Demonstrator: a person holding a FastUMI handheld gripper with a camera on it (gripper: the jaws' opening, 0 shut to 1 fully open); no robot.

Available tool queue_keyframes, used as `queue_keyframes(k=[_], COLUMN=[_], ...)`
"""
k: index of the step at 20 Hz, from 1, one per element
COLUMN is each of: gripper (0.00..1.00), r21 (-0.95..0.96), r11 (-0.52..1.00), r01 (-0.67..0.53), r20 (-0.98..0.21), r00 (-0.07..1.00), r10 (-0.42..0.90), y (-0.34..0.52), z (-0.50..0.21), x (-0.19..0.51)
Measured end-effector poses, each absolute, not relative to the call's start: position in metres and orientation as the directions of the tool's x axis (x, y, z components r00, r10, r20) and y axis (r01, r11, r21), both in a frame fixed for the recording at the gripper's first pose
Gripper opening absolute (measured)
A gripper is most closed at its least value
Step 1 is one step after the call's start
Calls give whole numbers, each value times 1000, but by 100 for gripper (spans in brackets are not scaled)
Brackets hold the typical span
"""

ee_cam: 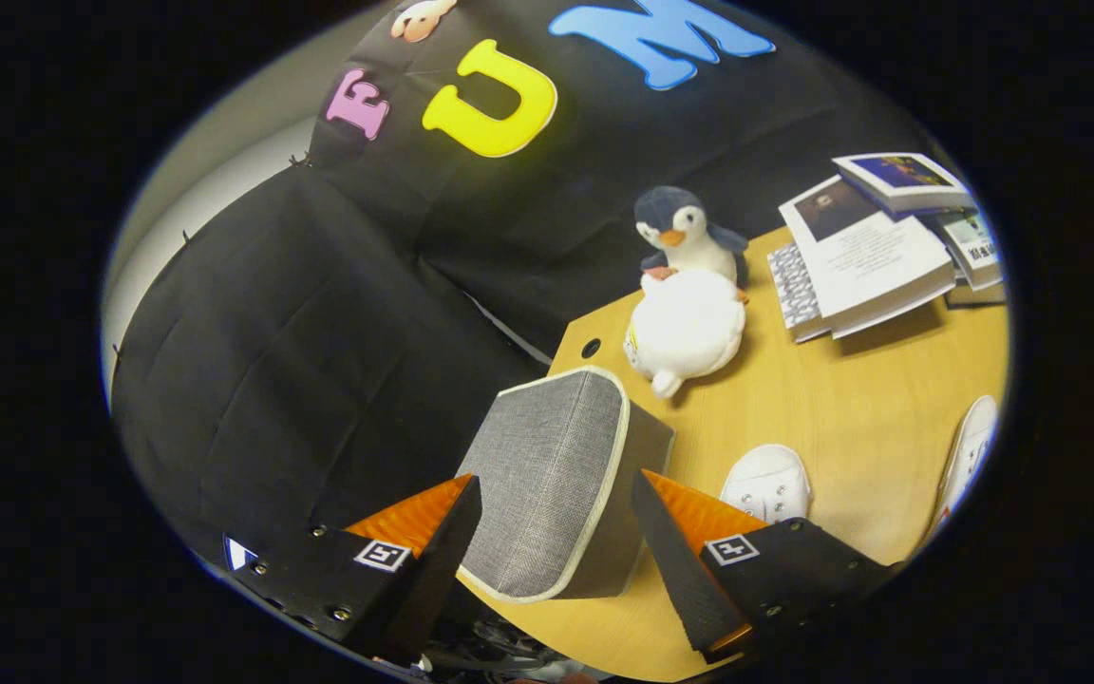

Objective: Open the storage box then place both shoes into the box .Put the left shoe in first, then the right shoe, with the right side of both shoes facing outward in a uniform manner.

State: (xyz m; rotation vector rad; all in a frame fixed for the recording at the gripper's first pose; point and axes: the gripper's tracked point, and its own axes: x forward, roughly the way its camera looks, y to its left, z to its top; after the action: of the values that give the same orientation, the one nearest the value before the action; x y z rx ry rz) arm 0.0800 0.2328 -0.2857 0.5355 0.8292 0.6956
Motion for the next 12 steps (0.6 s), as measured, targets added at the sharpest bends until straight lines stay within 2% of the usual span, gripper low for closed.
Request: queue_keyframes(k=[3, 12], gripper=[97, 96], r21=[706, 876], r11=[640, 464], r01=[-303, -132], r20=[-499, -410], r00=[428, 301], r10=[754, 861], y=[243, 276], z=[-316, -359], x=[86, 84])
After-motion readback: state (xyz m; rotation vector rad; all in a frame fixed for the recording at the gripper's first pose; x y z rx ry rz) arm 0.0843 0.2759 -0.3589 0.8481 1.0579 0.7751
